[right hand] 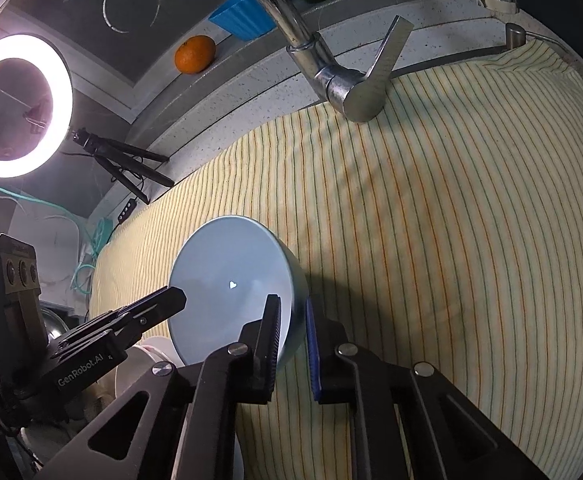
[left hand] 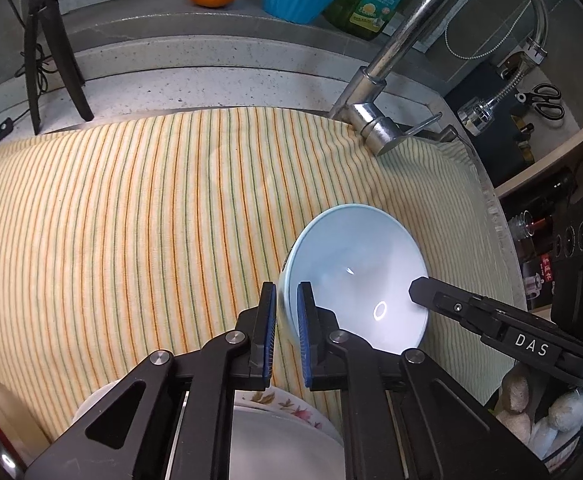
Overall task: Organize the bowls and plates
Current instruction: 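Close both grippers on the rim of the pale blue bowl, then lift the pale blue bowl and carry it toward the nested steel bowls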
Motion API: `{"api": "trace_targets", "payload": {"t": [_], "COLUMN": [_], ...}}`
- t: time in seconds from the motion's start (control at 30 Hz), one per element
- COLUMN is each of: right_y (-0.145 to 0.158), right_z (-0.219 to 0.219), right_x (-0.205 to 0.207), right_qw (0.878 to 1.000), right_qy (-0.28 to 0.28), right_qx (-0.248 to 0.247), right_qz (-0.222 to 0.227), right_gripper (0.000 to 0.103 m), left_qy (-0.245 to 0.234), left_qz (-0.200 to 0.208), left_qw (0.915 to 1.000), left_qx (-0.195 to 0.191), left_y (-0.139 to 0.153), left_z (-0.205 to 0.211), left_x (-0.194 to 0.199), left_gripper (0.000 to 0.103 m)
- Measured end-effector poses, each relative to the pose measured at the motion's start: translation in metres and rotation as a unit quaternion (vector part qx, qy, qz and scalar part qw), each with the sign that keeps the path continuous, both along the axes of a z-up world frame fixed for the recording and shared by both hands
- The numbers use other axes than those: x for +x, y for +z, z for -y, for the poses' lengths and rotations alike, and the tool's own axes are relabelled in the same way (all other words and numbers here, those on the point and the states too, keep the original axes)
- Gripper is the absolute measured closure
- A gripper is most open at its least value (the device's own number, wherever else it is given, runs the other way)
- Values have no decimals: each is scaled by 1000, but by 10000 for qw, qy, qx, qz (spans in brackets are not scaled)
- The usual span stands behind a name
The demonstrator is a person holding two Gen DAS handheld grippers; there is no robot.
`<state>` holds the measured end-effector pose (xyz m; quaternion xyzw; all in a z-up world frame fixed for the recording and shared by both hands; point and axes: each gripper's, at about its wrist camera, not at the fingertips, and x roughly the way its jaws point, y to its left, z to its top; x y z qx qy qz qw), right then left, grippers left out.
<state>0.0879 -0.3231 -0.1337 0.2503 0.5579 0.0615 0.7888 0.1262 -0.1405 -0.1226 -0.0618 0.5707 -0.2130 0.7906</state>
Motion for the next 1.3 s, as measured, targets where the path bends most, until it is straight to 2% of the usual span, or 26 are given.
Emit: {"api": "trace_targets", "payload": {"t": [0.33,0.63,1.0,1.3], "right_y": [1,24,55,74], "right_z": [-1,-7,-41,-88], "right_x": [2,-1,1,5], "right_qw": [10000,9999,9988,9959], "right_qy": [-20,27,341,741], "right_qx": [-69,-10,0,28], "right_qz": [-33,118,349,521], "right_gripper": [95,95,95,95], "left_qy": [14,100,396,799], "left_qz": [8,171,382,549], "left_qw": [10000,9996,9979,9944], "left_qx": [-25,-203,-330,-414], "left_y": [2,23,48,63], "left_z": [0,-17,-57,-103], "left_x": [0,-11,-27,-46], "left_gripper": [96,96,96,96]}}
